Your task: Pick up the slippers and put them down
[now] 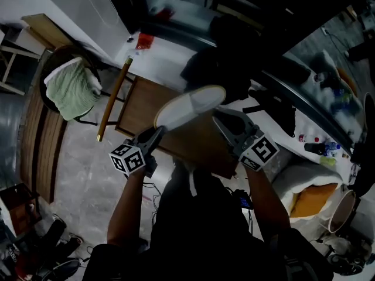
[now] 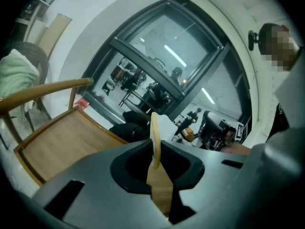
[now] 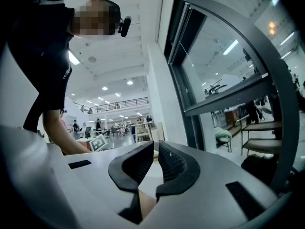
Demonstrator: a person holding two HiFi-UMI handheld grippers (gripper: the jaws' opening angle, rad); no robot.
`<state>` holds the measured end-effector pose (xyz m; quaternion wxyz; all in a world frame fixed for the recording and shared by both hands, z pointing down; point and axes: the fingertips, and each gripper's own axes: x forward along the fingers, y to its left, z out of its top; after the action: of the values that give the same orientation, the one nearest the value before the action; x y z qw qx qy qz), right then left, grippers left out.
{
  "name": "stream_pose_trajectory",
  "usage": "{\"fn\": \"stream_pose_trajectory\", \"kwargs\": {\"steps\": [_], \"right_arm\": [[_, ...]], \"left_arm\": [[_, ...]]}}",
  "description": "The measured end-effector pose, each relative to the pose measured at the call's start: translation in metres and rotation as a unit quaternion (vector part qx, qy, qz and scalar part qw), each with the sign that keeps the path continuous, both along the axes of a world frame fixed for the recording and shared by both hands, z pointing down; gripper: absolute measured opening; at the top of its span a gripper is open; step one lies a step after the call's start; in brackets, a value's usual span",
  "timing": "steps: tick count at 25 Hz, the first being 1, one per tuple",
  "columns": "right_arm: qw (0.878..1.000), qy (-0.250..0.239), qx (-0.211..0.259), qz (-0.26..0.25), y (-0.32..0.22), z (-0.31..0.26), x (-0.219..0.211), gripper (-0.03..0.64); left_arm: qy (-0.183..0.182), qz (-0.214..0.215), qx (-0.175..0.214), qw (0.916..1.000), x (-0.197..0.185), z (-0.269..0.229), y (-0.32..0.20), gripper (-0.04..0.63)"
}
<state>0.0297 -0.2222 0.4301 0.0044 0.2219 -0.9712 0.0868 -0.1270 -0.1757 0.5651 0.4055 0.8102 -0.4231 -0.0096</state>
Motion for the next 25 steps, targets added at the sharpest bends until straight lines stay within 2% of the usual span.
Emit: {"fn": "stream_pose_trajectory", "kwargs": {"steps": [4, 9, 17, 25], "right_arm": [[1.0, 0.002, -0.023, 0.005, 0.0, 0.025, 0.004, 0.032], [0.999, 0.001, -0.044, 0.006, -0.001, 0.051, 0.004, 0.032], [0.998, 0.005, -0.059, 0.006, -0.008, 0.082, -0.003, 0.032], [0.997, 0.012, -0.074, 0.001, -0.014, 0.108, -0.01, 0.032]], "left_arm": [[-0.015, 0.024, -0.032, 0.9991, 0.007, 0.033, 0.009, 0.057], [-0.01, 0.043, -0.068, 0.9967, 0.013, 0.064, 0.016, 0.057], [-0.022, 0.073, -0.128, 0.9889, 0.015, 0.106, 0.027, 0.057], [-0.032, 0.089, -0.159, 0.9828, 0.008, 0.129, 0.025, 0.057]]}}
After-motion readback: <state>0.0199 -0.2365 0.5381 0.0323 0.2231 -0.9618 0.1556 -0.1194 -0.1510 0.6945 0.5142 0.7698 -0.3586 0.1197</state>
